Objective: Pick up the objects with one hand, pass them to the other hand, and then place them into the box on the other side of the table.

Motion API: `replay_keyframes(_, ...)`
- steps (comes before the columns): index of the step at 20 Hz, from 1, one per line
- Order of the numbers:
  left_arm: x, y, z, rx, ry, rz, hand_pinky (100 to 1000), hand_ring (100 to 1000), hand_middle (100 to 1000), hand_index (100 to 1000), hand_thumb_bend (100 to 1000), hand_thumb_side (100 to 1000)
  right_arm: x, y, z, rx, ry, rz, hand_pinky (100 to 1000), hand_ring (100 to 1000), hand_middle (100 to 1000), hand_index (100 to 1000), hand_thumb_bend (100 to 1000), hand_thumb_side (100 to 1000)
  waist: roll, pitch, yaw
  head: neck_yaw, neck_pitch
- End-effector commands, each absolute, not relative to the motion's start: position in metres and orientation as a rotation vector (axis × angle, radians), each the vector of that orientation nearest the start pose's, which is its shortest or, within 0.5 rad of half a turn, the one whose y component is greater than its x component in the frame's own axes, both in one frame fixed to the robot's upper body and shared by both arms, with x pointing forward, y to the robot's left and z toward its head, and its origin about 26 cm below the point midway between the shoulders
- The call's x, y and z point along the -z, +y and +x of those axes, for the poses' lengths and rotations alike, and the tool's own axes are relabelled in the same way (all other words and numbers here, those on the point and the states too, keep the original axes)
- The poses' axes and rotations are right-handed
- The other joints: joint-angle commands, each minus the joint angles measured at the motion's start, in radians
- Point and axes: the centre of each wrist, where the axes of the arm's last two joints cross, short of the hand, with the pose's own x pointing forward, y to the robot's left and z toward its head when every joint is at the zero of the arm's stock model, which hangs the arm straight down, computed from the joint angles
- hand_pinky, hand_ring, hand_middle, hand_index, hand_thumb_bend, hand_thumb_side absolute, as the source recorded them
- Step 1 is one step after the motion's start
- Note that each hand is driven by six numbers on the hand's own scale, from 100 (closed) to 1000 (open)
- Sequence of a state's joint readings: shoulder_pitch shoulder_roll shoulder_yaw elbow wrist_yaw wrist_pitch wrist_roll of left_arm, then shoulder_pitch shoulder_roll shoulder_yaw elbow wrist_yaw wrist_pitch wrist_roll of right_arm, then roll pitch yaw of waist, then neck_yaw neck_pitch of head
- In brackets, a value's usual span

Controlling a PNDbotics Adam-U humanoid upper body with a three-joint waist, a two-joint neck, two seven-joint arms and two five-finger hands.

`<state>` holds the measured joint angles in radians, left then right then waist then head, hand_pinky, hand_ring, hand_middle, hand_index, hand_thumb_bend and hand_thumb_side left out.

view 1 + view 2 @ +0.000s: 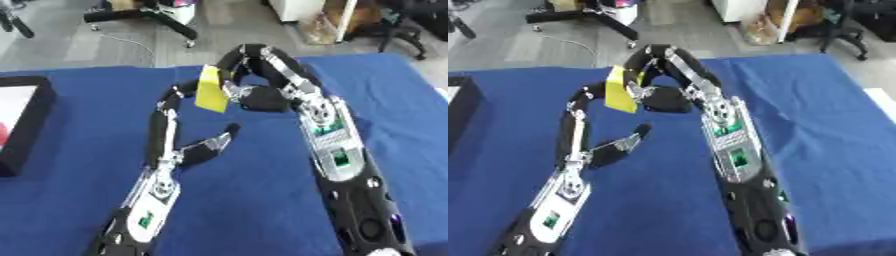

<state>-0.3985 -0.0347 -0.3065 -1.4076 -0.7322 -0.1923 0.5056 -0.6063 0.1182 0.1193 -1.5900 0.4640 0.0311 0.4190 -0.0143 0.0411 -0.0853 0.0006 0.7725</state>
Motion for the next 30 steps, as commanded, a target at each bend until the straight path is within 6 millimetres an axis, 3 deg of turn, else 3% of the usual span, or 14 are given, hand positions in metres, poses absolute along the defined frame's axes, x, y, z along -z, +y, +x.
replay_keyframes(1,-0.069,0.092,0.349,0.446,-2.283,0.536,847,704,692,835,624,330,-0.187,-0.097,0.367,-0.937,-2.039,0.114,721,591,538,640,100,255,-0.014,-0.004,-0.001,-0.002,-0.002)
replay_keyframes(12,-0.07,0.086,0.35,0.366,-2.285,0.586,843,704,686,825,517,299,-0.184,-0.096,0.367,-0.955,-2.029,0.13,719,590,543,639,100,274,-0.018,-0.002,-0.001,0.0,-0.002)
replay_keyframes(23,-0.072,0.083,0.351,0.239,-2.294,0.641,780,605,581,732,187,292,-0.18,-0.096,0.366,-0.969,-2.012,0.133,717,589,545,640,100,290,-0.023,-0.001,-0.002,-0.003,-0.002)
replay_keyframes(25,-0.072,0.082,0.351,0.226,-2.296,0.649,761,585,561,714,100,280,-0.179,-0.096,0.366,-0.967,-2.009,0.133,716,589,545,640,100,326,-0.023,-0.001,-0.002,-0.003,-0.002)
replay_keyframes(30,-0.072,0.081,0.351,0.222,-2.296,0.652,706,519,499,656,100,249,-0.178,-0.096,0.366,-0.963,-2.008,0.135,716,588,545,639,100,362,-0.023,-0.001,-0.002,-0.004,-0.002)
